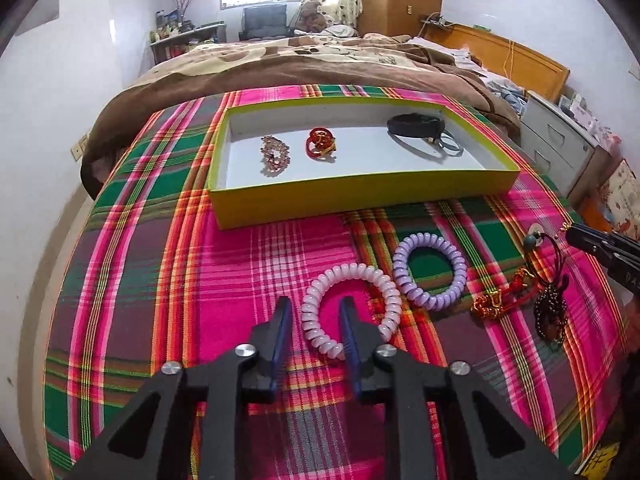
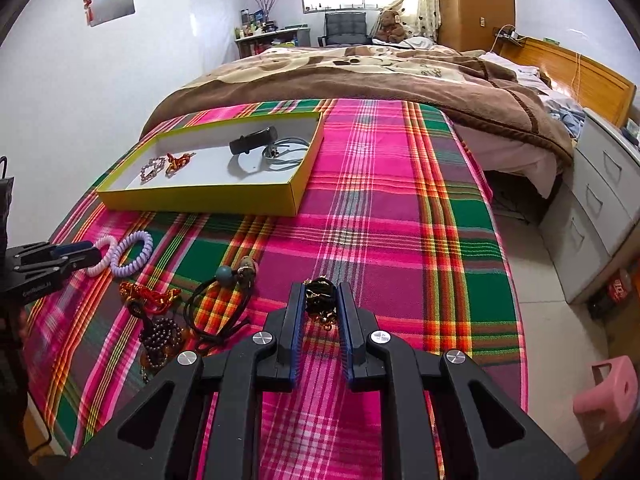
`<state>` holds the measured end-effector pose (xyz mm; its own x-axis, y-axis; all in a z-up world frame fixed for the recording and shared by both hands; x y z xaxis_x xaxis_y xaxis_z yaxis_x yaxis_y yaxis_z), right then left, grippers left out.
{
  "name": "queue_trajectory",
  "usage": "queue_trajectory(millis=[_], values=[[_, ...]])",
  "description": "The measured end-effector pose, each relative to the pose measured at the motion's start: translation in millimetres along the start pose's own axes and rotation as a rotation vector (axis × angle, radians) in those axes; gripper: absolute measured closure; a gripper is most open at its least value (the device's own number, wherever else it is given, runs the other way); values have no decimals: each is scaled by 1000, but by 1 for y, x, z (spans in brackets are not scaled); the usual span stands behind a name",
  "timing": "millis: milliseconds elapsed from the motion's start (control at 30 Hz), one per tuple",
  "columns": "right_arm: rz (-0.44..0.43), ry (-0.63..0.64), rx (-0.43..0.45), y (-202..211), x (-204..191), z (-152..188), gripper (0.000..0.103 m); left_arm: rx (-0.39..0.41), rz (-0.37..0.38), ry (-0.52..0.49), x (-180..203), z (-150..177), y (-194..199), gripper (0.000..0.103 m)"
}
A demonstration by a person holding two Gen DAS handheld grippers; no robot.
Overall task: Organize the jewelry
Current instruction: 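Grasp the pink coiled bracelet with the left tool while the right tool grasps the gold charm, then carry the pink bracelet and gold charm over the tray with both tools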
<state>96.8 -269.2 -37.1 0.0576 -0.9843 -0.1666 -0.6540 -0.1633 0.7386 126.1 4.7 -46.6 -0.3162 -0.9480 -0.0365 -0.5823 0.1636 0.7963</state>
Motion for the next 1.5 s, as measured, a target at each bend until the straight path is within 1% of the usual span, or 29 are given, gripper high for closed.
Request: queue_trajectory(millis=[67, 167, 567, 700, 933, 1067, 1267, 1500], values=[[1, -3, 0, 0, 0, 0, 87, 0, -9, -7, 1, 0, 0, 91], [-1, -4, 2, 1, 1, 0, 87, 2, -9, -7, 0, 1, 1, 94], [-1, -10, 10, 4, 0, -1, 87, 52, 2, 16, -6, 1, 13, 94], [-1, -11, 17, 7, -1, -2, 87, 75, 26, 39, -11, -1, 20, 94], [-5, -24, 38, 14, -1, -7, 87, 117, 23, 52, -15, -9, 33, 94], [-17, -21, 59, 20, -7, -14, 87, 134, 20, 60, -20, -16, 38, 94], [-49, -15, 97, 26, -19, -32, 87, 164, 25, 73, -29, -36, 45, 94], [-89, -4, 103, 17, -35, -59, 87, 179, 43, 93, -37, -58, 39, 94]])
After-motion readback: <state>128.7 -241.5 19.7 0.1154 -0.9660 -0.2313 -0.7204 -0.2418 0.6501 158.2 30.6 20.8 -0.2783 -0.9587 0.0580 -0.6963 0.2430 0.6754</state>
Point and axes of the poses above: each gripper's, at about its wrist camera, not at the fingertips, and y roughly against the way its jaws point, x to its right, z to its underside, the point moved 1 cm from there along -y, roughly the way its jaws point, and after that the axes turned 6 degrees about -y, right-handed, at the moved point
